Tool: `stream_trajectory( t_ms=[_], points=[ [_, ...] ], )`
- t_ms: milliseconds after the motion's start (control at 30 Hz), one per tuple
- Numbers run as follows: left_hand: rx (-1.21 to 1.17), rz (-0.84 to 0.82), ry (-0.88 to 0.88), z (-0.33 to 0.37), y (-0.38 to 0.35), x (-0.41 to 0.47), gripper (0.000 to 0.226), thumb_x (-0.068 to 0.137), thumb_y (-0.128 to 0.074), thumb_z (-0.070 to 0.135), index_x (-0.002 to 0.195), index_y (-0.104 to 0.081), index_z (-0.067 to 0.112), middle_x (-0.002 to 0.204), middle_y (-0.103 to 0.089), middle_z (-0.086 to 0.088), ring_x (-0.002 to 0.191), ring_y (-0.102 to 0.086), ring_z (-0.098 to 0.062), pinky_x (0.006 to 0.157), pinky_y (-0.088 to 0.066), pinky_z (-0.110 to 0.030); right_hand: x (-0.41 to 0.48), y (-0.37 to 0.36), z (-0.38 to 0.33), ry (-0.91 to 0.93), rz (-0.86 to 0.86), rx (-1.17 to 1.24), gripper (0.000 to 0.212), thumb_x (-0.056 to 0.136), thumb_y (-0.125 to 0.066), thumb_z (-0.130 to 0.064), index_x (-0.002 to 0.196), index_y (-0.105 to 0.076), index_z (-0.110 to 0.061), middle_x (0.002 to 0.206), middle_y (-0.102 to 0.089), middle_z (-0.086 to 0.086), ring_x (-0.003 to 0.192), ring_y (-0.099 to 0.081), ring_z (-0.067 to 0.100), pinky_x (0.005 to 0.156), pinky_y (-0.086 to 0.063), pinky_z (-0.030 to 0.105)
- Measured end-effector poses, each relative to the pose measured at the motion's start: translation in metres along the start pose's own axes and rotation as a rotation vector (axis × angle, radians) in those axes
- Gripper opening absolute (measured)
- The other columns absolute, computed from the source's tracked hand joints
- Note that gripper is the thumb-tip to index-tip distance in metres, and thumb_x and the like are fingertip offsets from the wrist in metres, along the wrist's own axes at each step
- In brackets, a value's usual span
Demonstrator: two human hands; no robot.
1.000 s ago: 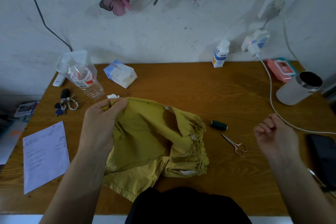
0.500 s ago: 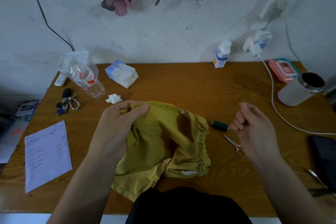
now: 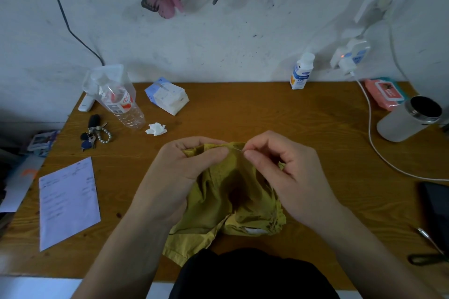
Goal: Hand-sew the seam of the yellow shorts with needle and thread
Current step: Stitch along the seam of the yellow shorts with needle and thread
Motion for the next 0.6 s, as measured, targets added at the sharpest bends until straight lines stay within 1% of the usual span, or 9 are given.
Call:
stream_trajectory(
  t_ms=[67,133,367,500,600],
  points=[
    [-0.003,-0.004,0.002,0.0004,-0.0014,-0.0011,0.011,0.06,-0.069,0.014,0.068,-0.076,0.012,0.068,-0.073,-0.011,0.059,-0.07,-0.02,0.053,-0.055,-0.025,0.0005,0.0003,0.0003,0.005,-0.002,-0.017,0.01,0.089,-0.054,-0.019,0.085,-0.061,-0.025,0.066,-0.055,-0.019,0.061,-0.055,0.005,0.052,-0.04,0.012],
    [0.0,-0.01,0.001,0.0005,-0.0022,-0.0017,0.011,0.06,-0.069,0.014,0.068,-0.076,0.012,0.068,-0.073,-0.011,0.059,-0.07,-0.02,0.053,-0.055,-0.025,0.0003,0.0007,0.0008,0.0,-0.002,-0.015,0.01,0.089,-0.054,-0.02,0.084,-0.06,-0.026,0.065,-0.055,-0.019,0.059,-0.054,0.005,0.051,-0.039,0.011],
    [0.014,-0.012,-0.001,-0.0002,-0.0026,-0.0006,0.011,0.06,-0.069,0.015,0.068,-0.076,0.012,0.068,-0.073,-0.011,0.058,-0.07,-0.02,0.053,-0.055,-0.025,0.0003,0.0021,0.0015,-0.01,-0.007,-0.025,0.009,0.089,-0.054,-0.021,0.084,-0.061,-0.024,0.063,-0.055,-0.014,0.056,-0.054,0.008,0.048,-0.039,0.016],
    [0.029,-0.02,-0.012,-0.0003,-0.0024,-0.0008,0.013,0.06,-0.07,0.016,0.07,-0.076,0.012,0.069,-0.073,-0.012,0.06,-0.07,-0.02,0.054,-0.055,-0.026,0.0015,0.0039,0.002,-0.021,-0.027,-0.042,0.01,0.088,-0.054,-0.022,0.084,-0.062,-0.023,0.062,-0.057,-0.01,0.056,-0.054,0.013,0.048,-0.042,0.026],
    [0.082,-0.024,-0.027,0.0001,-0.002,-0.0011,0.014,0.06,-0.07,0.019,0.071,-0.077,0.014,0.07,-0.073,-0.011,0.061,-0.071,-0.021,0.056,-0.056,-0.027,0.0033,0.0064,0.004,-0.039,-0.06,-0.043,0.009,0.088,-0.056,-0.022,0.082,-0.064,-0.022,0.06,-0.055,-0.011,0.056,-0.053,0.011,0.049,-0.042,0.022]
  ],
)
Point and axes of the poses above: each hand's wrist, its own x-axis towards the middle knuckle, its own y-axis out of the back of the hand, z = x × y, the point moved 1 cm from there along x, towards the middle knuckle
